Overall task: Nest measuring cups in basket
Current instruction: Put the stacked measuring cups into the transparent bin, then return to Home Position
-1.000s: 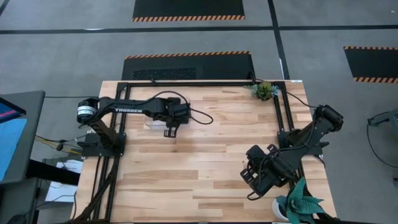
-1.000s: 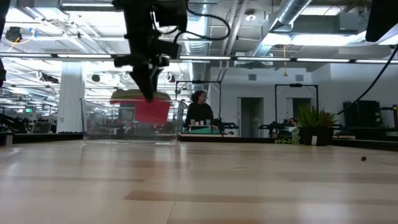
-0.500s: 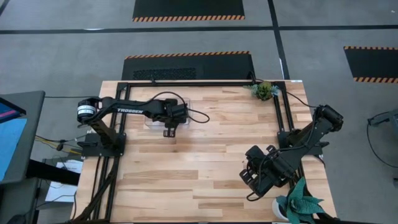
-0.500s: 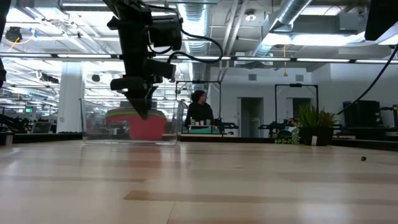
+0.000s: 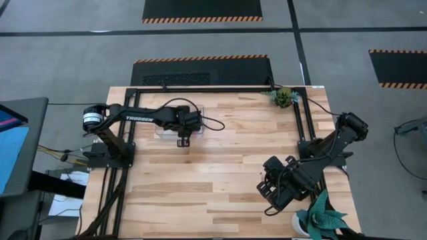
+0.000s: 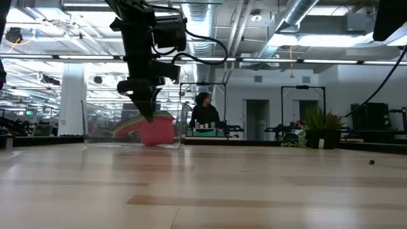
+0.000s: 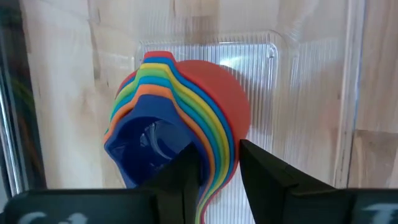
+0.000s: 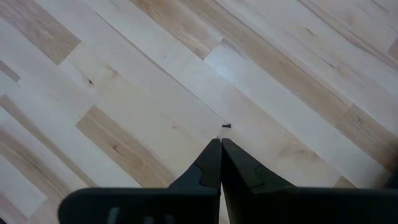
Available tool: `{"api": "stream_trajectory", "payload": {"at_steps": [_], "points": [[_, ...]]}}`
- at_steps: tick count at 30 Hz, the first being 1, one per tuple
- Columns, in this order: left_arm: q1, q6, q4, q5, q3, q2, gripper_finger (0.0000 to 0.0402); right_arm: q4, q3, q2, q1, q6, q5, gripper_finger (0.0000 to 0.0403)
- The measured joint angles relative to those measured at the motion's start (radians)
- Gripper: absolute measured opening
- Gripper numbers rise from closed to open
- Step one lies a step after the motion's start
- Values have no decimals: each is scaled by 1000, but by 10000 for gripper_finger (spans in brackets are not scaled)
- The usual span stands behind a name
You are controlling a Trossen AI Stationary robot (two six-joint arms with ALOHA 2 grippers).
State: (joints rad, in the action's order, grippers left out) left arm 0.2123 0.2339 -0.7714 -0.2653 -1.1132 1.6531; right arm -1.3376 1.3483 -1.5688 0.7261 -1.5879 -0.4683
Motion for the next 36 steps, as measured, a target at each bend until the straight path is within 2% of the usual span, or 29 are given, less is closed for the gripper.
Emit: {"api": "stream_trajectory", "payload": {"at_steps": [23,26,32,36], "points": [[-4,-11,-50,58,-28,0,101,2,0,0,0,26,-3,29],[-4,-11,-50,52,-28,0,127,3,0,0,0,26,-3,31],[-7,-33,-56,68,-28,0,210,3,0,0,0,26,-3,31],[-17,-42,-66,67,-51,0,241,-2,0,0,0,30,-7,31]]}}
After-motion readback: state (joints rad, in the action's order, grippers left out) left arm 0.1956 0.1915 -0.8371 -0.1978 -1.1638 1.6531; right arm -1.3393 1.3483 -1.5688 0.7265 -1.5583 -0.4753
